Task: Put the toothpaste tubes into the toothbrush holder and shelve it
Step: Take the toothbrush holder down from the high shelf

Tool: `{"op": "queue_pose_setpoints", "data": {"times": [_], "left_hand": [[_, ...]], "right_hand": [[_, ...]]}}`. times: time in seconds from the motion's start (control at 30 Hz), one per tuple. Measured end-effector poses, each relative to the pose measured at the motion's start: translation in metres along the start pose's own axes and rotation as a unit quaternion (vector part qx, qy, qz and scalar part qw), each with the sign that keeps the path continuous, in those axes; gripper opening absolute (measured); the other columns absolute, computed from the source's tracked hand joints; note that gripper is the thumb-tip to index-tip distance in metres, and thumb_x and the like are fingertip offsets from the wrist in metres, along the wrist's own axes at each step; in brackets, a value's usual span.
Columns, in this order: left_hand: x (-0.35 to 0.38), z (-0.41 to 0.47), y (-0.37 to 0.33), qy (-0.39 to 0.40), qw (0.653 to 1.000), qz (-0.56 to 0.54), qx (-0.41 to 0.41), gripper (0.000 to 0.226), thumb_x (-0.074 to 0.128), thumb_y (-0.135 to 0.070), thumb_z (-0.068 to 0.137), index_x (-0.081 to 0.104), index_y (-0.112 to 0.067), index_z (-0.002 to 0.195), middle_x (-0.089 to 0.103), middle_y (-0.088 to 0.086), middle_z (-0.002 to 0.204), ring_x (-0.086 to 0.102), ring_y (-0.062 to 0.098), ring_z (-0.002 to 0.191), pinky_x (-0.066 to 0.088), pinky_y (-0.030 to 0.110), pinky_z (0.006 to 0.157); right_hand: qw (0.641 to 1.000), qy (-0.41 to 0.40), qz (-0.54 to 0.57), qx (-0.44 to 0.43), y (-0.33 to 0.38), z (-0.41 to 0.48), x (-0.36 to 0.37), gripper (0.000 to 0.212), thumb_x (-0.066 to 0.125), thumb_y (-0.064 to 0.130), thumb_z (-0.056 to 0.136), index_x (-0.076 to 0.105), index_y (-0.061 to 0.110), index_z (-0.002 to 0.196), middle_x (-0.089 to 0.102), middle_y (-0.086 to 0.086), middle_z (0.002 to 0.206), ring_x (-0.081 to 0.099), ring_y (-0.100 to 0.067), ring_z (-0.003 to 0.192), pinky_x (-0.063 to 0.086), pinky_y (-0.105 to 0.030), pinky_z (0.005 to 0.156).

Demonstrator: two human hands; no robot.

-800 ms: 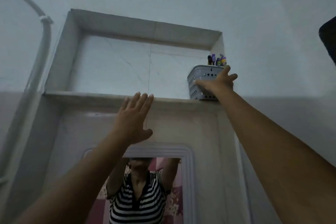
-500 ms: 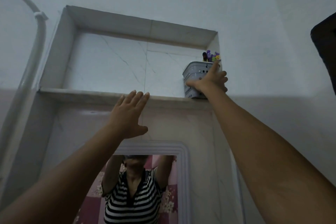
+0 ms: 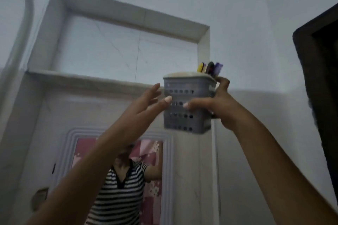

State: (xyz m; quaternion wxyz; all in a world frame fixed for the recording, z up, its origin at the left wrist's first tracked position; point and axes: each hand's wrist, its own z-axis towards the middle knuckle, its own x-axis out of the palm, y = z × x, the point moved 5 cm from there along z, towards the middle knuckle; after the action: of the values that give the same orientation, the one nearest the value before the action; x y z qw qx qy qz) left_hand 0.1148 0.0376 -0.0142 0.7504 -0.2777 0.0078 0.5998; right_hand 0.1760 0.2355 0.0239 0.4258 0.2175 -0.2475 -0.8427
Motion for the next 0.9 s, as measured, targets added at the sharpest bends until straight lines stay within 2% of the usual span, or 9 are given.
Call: {"op": "queue_pose_setpoints", "data": {"times": [0.1,0.23,0.3,0.37,0.47,0.57,0.67,0.8,0.9], "left_hand": [[0.036,-0.068,0.025,0.012,0.995,-0.098,-0.014,0.056,0.062,-0.053,0.084,0.043,-0.049,0.136,0.061,-0.028,0.128,0.057,-0.009,0.118,0.053,0.021,0.092],[0.086,-0.194,0.103,0.013,0.990,-0.091,-0.103,0.075,0.072,-0.050,0.077,0.034,-0.045,0.141,0.040,-0.047,0.138,0.036,-0.017,0.133,0.035,0.009,0.108],[0.100,-0.259,0.141,0.057,0.970,-0.100,-0.213,0.072,0.071,-0.053,0.079,0.035,-0.050,0.142,0.044,-0.037,0.143,0.040,-0.009,0.136,0.037,0.031,0.116],[0.096,-0.314,0.176,0.076,0.944,-0.079,-0.311,0.060,0.066,-0.054,0.079,0.049,-0.045,0.136,0.056,-0.026,0.137,0.052,-0.006,0.127,0.043,0.042,0.111],[0.073,-0.376,0.208,0.069,0.917,-0.015,-0.392,0.051,0.064,-0.059,0.073,0.063,-0.041,0.121,0.070,-0.020,0.118,0.064,-0.003,0.111,0.051,0.040,0.102],[0.050,-0.435,0.237,0.053,0.885,0.016,-0.463,0.055,0.067,-0.072,0.064,0.067,-0.043,0.111,0.076,-0.005,0.104,0.071,0.008,0.098,0.057,0.041,0.092],[0.033,-0.495,0.274,0.081,0.840,0.130,-0.521,0.035,0.065,-0.051,0.076,0.068,-0.036,0.107,0.076,-0.005,0.100,0.072,0.012,0.092,0.058,0.042,0.087],[0.028,-0.563,0.310,0.129,0.741,0.320,-0.576,0.025,0.063,-0.036,0.084,0.065,-0.036,0.108,0.074,-0.009,0.102,0.070,0.017,0.093,0.056,0.031,0.077],[0.045,-0.596,0.322,0.150,0.725,0.328,-0.588,0.024,0.066,-0.039,0.083,0.066,-0.033,0.106,0.071,-0.012,0.097,0.065,0.013,0.097,0.045,0.025,0.070]], "right_hand": [[0.996,0.012,0.079,0.039,-0.070,-0.085,0.018,0.121,0.100,0.017,0.030,0.031,0.028,0.129,0.064,0.006,0.119,0.069,-0.006,0.099,0.062,-0.018,0.062],[0.983,0.015,0.108,0.145,-0.179,-0.215,0.067,0.153,0.103,0.054,0.003,0.033,0.032,0.137,0.067,0.005,0.131,0.074,0.003,0.098,0.067,-0.025,0.077],[0.971,0.029,0.134,0.195,-0.219,-0.274,0.089,0.145,0.110,0.017,0.020,0.031,0.032,0.141,0.064,0.009,0.125,0.075,0.008,0.084,0.064,-0.019,0.063],[0.958,0.036,0.133,0.252,-0.262,-0.327,0.103,0.112,0.092,-0.020,0.057,0.035,0.034,0.136,0.059,0.009,0.124,0.072,0.014,0.079,0.059,-0.010,0.059],[0.957,0.022,0.029,0.287,-0.317,-0.397,0.110,0.098,0.097,-0.013,0.053,0.040,0.041,0.112,0.062,0.005,0.118,0.067,0.020,0.089,0.053,0.000,0.072],[0.962,0.001,-0.025,0.273,-0.353,-0.452,0.120,0.113,0.092,-0.026,0.048,0.032,0.031,0.124,0.056,-0.005,0.129,0.066,0.018,0.098,0.054,-0.001,0.079],[0.951,-0.041,-0.042,0.302,-0.377,-0.500,0.134,0.134,0.089,-0.032,0.044,0.025,0.052,0.127,0.050,0.016,0.131,0.061,0.025,0.099,0.052,0.001,0.079],[0.931,-0.032,-0.061,0.358,-0.402,-0.549,0.141,0.104,0.099,-0.013,0.048,0.042,0.036,0.120,0.059,0.001,0.119,0.061,0.026,0.090,0.048,0.005,0.078],[0.931,-0.037,-0.059,0.359,-0.426,-0.571,0.142,0.115,0.098,-0.021,0.038,0.039,0.016,0.129,0.050,-0.018,0.137,0.062,0.022,0.101,0.051,0.002,0.083]]}}
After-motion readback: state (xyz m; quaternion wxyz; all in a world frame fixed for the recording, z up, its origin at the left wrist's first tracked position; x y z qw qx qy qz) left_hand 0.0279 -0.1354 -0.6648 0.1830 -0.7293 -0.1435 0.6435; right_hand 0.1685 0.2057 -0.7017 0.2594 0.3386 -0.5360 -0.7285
